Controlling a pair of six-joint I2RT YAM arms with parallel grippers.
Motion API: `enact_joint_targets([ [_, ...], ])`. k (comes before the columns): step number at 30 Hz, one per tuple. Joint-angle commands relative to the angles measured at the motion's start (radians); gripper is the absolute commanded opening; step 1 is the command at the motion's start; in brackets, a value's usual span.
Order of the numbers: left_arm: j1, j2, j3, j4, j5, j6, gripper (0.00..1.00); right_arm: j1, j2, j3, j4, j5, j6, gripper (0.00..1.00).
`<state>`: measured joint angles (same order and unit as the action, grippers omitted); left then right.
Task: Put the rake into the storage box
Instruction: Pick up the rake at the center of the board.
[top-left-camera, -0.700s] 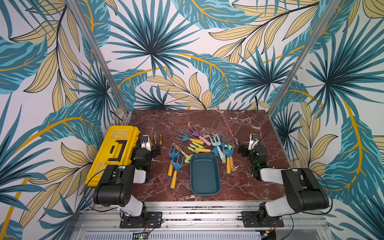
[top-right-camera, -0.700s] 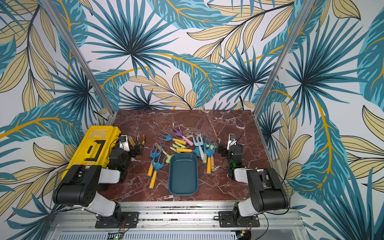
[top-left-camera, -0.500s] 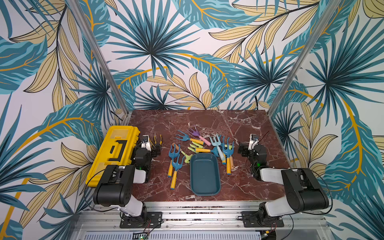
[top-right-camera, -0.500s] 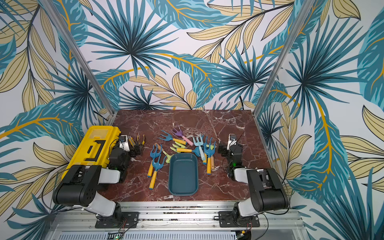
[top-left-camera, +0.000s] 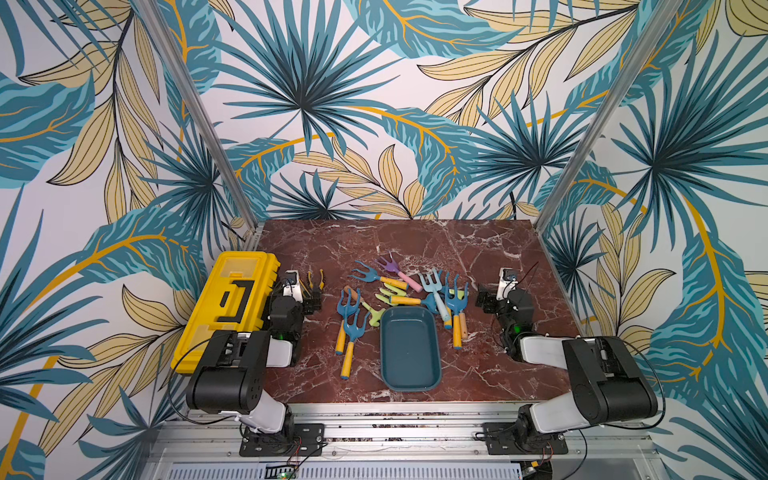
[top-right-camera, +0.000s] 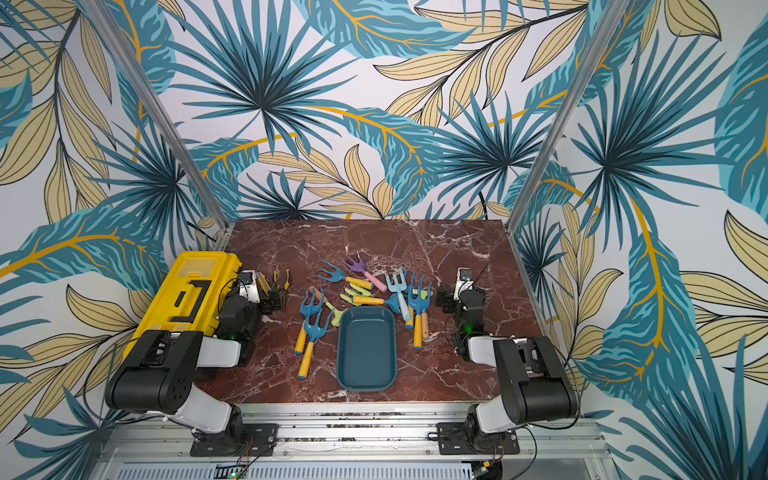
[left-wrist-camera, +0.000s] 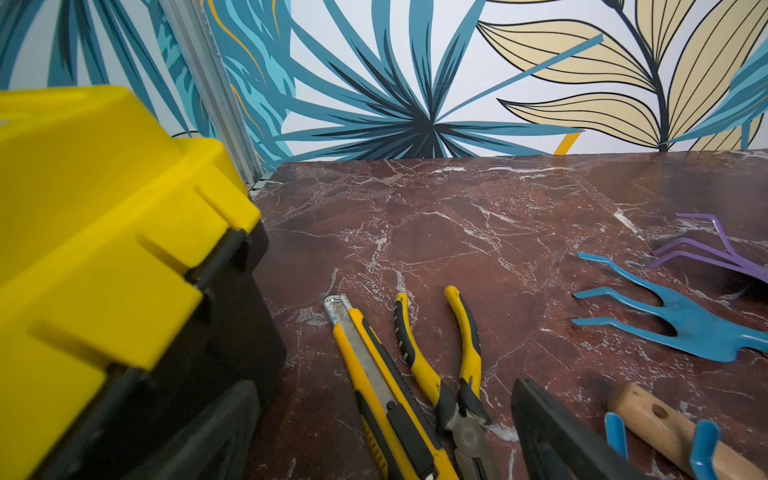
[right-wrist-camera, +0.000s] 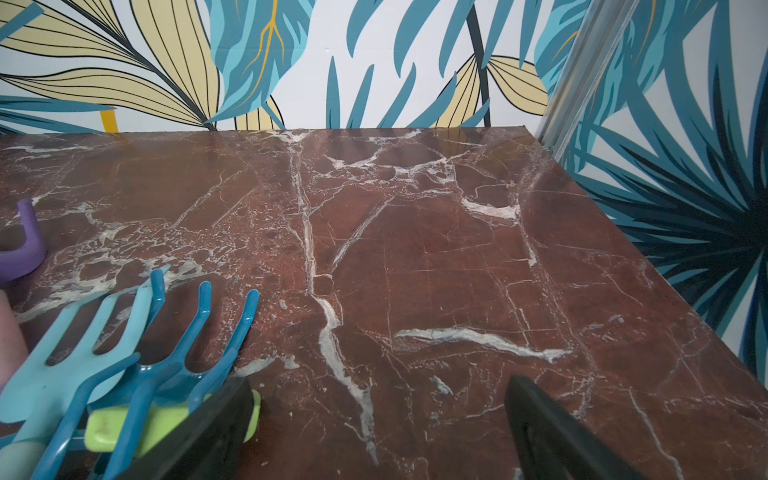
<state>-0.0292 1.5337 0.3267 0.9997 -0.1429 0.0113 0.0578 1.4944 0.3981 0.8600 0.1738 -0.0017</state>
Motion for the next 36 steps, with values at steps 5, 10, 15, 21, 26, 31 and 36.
enact_joint_targets([
  [5, -0.082, -0.296, -0.03, -0.113, -0.116, 0.041, 1.0, 0.004, -0.231, 0.121, -0.432, 0.029, 0.048, 0.99],
  [10, -0.097, -0.498, 0.062, -0.426, -0.071, -0.095, 1.0, 0.004, -0.369, 0.189, -0.692, -0.052, 0.222, 1.0],
  [15, -0.101, -0.644, 0.185, -0.833, 0.023, -0.347, 1.0, 0.004, -0.462, 0.27, -1.024, -0.127, 0.381, 0.99],
  [21, -0.101, -0.741, 0.194, -1.021, 0.289, -0.442, 1.0, 0.002, -0.528, 0.221, -1.205, -0.183, 0.471, 0.99],
  [26, -0.101, -0.792, 0.12, -0.954, 0.384, -0.425, 1.0, 0.004, -0.518, 0.206, -1.24, -0.399, 0.483, 0.95],
  [31, -0.097, -0.794, 0.05, -0.945, 0.259, -0.592, 1.0, 0.032, -0.43, 0.215, -1.251, -0.5, 0.52, 0.75],
  [36, -0.061, -0.736, 0.004, -0.875, 0.27, -0.705, 1.0, 0.116, -0.286, 0.269, -1.266, -0.457, 0.52, 0.63],
])
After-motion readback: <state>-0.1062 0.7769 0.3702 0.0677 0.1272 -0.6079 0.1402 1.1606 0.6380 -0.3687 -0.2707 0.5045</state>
